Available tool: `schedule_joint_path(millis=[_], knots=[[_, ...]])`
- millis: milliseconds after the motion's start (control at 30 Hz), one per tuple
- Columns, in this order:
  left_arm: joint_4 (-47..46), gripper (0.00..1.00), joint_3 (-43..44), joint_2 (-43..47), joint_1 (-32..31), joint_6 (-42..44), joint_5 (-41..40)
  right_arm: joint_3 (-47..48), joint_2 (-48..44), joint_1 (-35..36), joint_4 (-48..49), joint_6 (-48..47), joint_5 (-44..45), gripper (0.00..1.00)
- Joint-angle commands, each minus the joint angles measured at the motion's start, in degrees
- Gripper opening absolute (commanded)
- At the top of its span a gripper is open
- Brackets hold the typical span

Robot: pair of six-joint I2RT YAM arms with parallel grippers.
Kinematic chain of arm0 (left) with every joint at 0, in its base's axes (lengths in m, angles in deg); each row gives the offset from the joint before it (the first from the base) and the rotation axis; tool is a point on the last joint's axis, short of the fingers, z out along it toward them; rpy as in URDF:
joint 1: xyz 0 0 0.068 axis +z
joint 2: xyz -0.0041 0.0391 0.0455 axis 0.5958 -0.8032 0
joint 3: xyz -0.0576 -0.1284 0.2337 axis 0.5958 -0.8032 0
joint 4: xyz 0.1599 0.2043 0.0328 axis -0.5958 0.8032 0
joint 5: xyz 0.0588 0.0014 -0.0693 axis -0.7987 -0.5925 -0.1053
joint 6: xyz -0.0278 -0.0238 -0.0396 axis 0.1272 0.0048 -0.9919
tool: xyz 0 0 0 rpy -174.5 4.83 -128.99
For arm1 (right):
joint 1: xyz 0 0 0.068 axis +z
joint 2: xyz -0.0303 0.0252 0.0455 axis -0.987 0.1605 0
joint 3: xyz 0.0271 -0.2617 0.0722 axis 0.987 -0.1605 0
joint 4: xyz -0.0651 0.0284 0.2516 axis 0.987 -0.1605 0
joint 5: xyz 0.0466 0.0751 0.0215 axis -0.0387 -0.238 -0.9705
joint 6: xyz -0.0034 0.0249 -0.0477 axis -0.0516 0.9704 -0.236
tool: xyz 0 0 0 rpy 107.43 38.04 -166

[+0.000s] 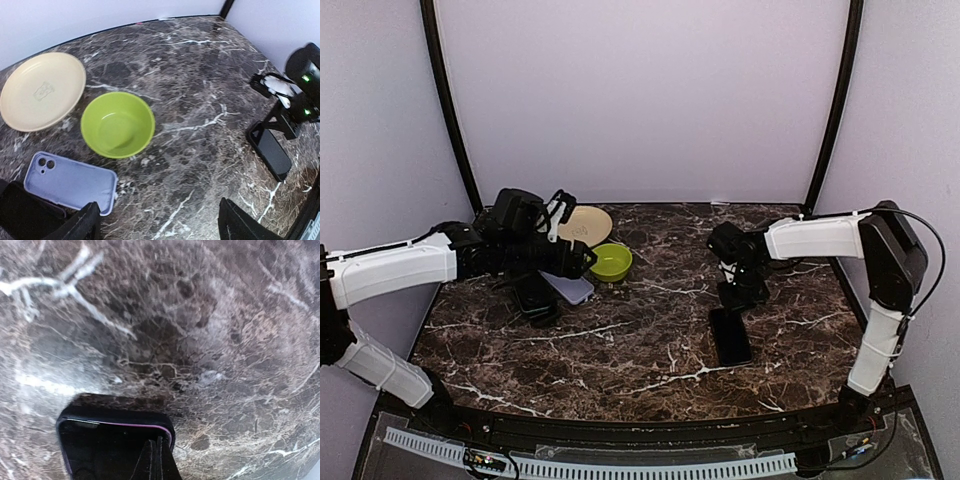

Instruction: Put the phone into the phone case

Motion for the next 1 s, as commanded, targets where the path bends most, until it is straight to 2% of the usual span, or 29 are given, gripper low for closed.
schedule_joint_path(millis=[0, 133, 333, 500, 567, 733, 833, 967], knots=[[4.76, 0.82, 1.55, 0.59, 7.49, -4.64, 0.04, -4.94, 2.36, -1.27, 3.31, -0.70, -2.96, 0.00], [6.62, 0.83, 1.62, -0.80, 14.57, -5.72, 0.37, -4.09, 3.05, -1.48, 2.87, -1.15, -3.25, 0.00], [9.82, 0.83, 5.20, -6.86, 24.28, -5.63, 3.10, 3.85, -1.14, -1.31, -0.77, -2.86, 0.00, 0.01], [10.57, 0.81, 6.29, -10.73, 33.62, -7.13, 3.71, 6.21, -6.26, -0.77, 0.04, -2.67, 1.71, 0.31], [11.08, 0.79, 6.45, -12.53, 34.97, -6.65, 3.42, 6.31, -7.17, -0.68, 0.16, -2.40, 2.37, 0.36], [11.65, 0.58, 7.39, -16.41, 35.16, -5.58, 4.64, 5.98, -6.56, -0.51, -0.20, -2.91, 2.83, 0.37], [12.77, 0.56, 7.54, -17.28, 35.19, -5.39, 5.64, 5.81, -5.65, -0.28, -0.69, -2.94, 3.60, 0.38], [12.50, 0.45, 5.94, -18.23, 35.14, -4.81, 4.82, 5.29, -5.61, 0.03, -0.55, -3.02, 3.78, 0.38]])
